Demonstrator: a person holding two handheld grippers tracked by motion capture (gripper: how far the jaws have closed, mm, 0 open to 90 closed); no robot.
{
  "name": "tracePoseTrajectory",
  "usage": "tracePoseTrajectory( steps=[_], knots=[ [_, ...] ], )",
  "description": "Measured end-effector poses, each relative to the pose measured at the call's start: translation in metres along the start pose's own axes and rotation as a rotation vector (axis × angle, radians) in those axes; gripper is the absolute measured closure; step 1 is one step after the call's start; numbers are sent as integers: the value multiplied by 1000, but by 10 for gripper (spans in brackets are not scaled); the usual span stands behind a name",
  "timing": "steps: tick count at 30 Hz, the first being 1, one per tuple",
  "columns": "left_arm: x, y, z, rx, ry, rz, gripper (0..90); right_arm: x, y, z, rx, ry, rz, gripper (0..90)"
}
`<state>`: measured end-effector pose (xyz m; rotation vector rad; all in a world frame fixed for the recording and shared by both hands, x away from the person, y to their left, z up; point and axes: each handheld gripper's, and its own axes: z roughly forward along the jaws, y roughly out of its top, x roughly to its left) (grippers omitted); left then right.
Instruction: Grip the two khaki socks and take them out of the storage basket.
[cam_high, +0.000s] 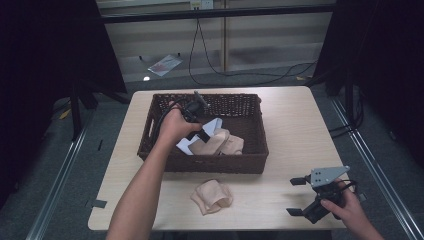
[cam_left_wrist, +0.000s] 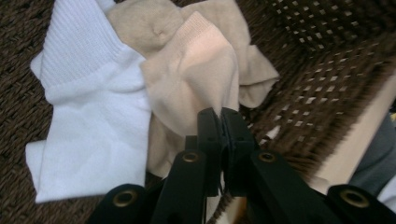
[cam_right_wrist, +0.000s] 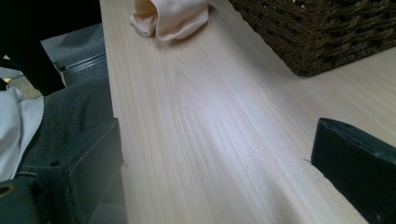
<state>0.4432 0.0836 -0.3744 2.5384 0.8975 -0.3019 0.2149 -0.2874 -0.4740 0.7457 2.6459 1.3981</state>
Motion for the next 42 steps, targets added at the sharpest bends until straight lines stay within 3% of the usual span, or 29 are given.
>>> tracePoseTrajectory(
  steps=[13, 24, 42],
  knots=[
    [-18, 4, -42, 9, -27, -3, 877, 0, 0, 0, 4, -2, 0, 15],
    [-38, 7, -71, 8, -44, 46, 876, 0, 0, 1, -1, -2, 1, 15],
    [-67, 1, -92, 14, -83, 126, 876, 0, 0, 1, 0, -3, -2, 15]
  ],
)
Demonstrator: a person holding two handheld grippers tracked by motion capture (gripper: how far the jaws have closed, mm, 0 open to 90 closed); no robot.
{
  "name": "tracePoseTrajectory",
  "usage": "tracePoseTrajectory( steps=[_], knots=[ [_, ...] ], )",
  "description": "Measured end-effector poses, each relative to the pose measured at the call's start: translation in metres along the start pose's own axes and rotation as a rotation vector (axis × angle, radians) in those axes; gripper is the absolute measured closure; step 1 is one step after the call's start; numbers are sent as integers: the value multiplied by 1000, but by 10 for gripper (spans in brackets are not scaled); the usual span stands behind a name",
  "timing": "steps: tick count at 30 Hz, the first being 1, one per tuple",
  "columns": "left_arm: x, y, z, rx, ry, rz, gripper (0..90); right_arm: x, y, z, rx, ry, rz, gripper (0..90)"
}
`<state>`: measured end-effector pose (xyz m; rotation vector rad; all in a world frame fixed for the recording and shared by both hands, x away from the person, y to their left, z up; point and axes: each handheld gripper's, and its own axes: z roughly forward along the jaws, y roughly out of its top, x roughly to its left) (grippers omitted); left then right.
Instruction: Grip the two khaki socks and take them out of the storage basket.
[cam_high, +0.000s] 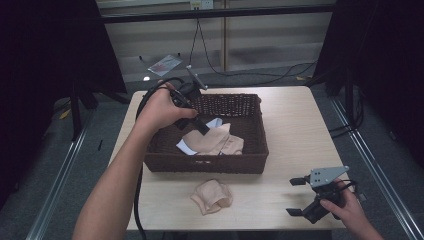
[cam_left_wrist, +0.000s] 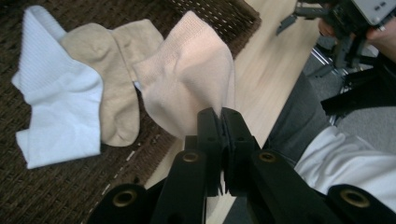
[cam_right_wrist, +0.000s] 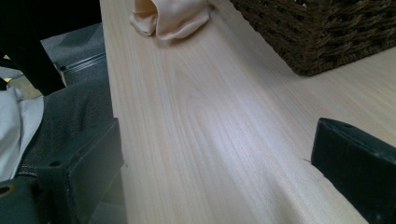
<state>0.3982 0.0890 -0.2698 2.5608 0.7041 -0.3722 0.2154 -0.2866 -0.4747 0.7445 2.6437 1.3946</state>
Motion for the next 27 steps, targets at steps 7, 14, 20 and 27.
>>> tracePoseTrajectory(
  steps=[7, 14, 20, 27],
  knots=[
    [-13, -5, -1, 18, -5, 48, 875, 0, 0, 0, 1, 0, 3, 15],
    [-22, -10, -2, 15, -16, 83, 875, 1, 0, 1, 5, 4, 4, 15],
    [-27, -16, 3, 30, -20, 102, 875, 1, 1, 1, 4, 7, 4, 15],
    [-32, -23, 14, 37, -38, 127, 875, 1, 0, 1, 8, 2, 1, 15]
  ],
)
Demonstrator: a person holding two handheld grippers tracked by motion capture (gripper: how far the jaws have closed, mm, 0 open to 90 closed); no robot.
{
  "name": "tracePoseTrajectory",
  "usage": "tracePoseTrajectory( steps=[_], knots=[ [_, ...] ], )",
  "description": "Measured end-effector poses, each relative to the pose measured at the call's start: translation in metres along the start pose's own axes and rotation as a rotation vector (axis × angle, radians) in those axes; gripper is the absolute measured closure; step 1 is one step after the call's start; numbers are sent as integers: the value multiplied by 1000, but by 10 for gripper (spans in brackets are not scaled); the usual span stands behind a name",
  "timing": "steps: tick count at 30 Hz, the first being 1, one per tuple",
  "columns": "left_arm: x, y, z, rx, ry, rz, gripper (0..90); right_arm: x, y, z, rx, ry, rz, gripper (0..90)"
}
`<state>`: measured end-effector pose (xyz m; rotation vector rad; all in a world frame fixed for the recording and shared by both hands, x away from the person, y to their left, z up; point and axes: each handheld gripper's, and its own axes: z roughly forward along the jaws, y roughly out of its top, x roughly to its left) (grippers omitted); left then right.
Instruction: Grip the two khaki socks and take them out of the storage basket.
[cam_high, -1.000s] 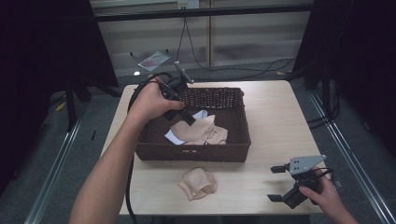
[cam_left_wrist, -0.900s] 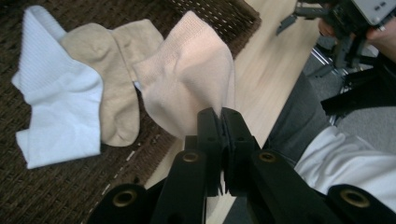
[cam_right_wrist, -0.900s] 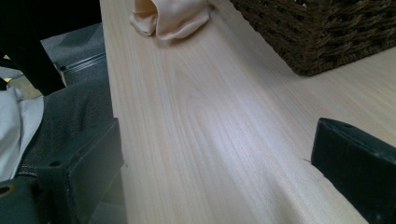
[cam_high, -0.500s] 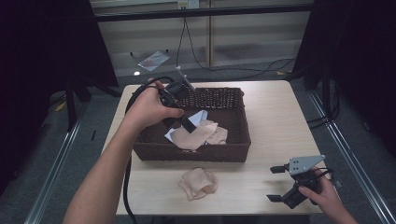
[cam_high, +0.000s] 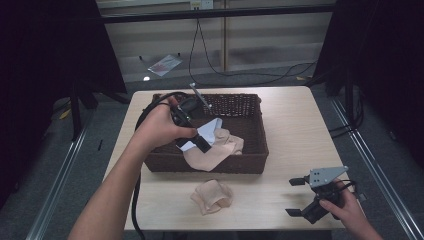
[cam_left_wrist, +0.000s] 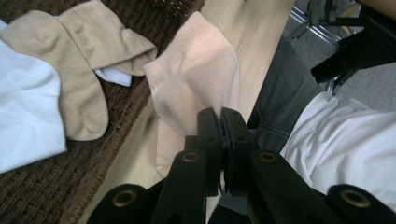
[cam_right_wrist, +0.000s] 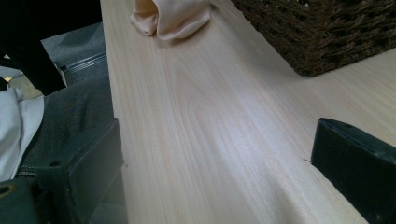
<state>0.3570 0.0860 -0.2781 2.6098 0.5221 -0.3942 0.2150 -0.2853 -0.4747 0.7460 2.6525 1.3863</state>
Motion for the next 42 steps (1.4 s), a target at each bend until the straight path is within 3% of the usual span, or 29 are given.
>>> tracePoseTrajectory(
  steps=[11, 15, 42],
  knots=[
    [-4, -6, 22, 28, 6, 19, 875, 0, 0, 0, 0, 4, -1, 15],
    [-4, -8, 31, 41, -10, 31, 875, 0, 0, 0, 1, 2, -2, 15],
    [1, -37, 85, 58, -25, 11, 865, -1, 1, 1, -4, 6, 0, 15]
  ],
)
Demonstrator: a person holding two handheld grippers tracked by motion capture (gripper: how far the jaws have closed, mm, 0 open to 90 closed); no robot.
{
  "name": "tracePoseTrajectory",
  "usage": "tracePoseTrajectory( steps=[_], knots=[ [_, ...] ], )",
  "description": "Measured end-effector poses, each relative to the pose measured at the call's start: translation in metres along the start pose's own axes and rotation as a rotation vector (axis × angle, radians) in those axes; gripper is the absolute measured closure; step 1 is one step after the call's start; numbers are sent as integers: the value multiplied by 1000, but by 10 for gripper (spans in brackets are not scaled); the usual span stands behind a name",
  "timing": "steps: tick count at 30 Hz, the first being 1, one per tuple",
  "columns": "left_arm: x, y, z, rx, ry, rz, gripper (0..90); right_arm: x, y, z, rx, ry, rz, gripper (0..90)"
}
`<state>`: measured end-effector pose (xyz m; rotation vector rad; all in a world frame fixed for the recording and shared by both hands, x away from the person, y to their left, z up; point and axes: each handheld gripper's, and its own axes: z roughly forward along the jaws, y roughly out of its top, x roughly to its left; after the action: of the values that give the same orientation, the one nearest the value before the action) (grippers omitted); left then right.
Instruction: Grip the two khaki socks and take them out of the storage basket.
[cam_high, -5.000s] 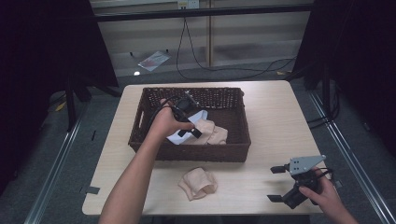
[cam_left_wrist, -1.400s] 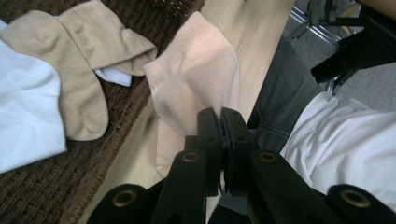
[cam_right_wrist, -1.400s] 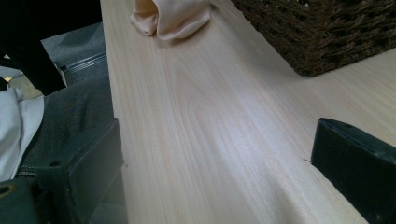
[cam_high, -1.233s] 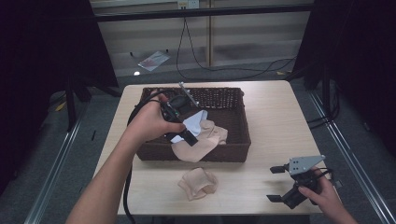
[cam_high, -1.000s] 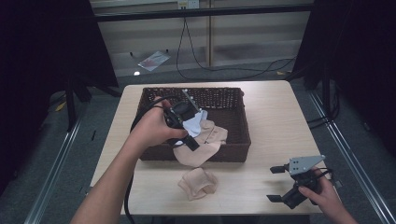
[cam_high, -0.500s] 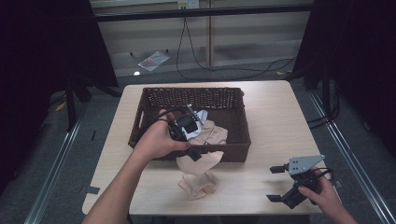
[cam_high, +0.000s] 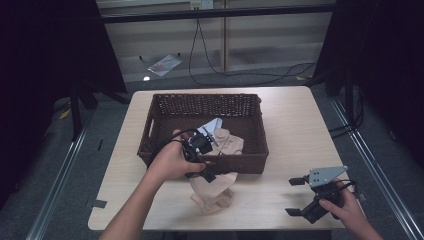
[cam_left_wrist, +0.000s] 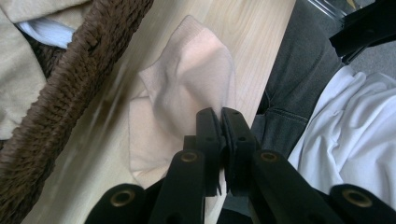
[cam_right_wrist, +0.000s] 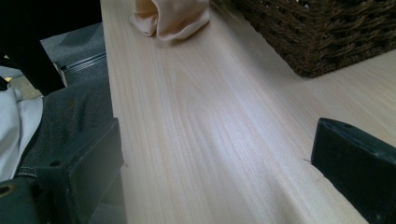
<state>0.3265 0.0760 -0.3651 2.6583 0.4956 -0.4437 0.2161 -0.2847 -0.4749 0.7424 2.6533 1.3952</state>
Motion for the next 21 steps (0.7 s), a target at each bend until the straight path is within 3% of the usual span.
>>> tracePoseTrajectory(
  steps=[7, 11, 14, 15, 17, 21],
  knots=[
    [2, -4, 9, 7, -1, -2, 851, 0, 0, 0, -1, 2, 2, 15],
    [3, -5, 13, -9, 27, 14, 777, 0, 0, -1, 0, -4, 0, 15],
    [3, -5, 16, -18, 19, 14, 757, 1, 0, 0, 1, -1, 1, 15],
    [3, -5, 16, -16, 21, 24, 737, 0, 0, 0, 1, -2, 1, 15],
    [4, -6, 17, -42, 53, 26, 596, 0, 0, -1, 0, -4, 0, 15],
    [3, -9, 19, -35, 67, 18, 482, 0, 0, -1, 1, -2, -2, 15]
  ],
)
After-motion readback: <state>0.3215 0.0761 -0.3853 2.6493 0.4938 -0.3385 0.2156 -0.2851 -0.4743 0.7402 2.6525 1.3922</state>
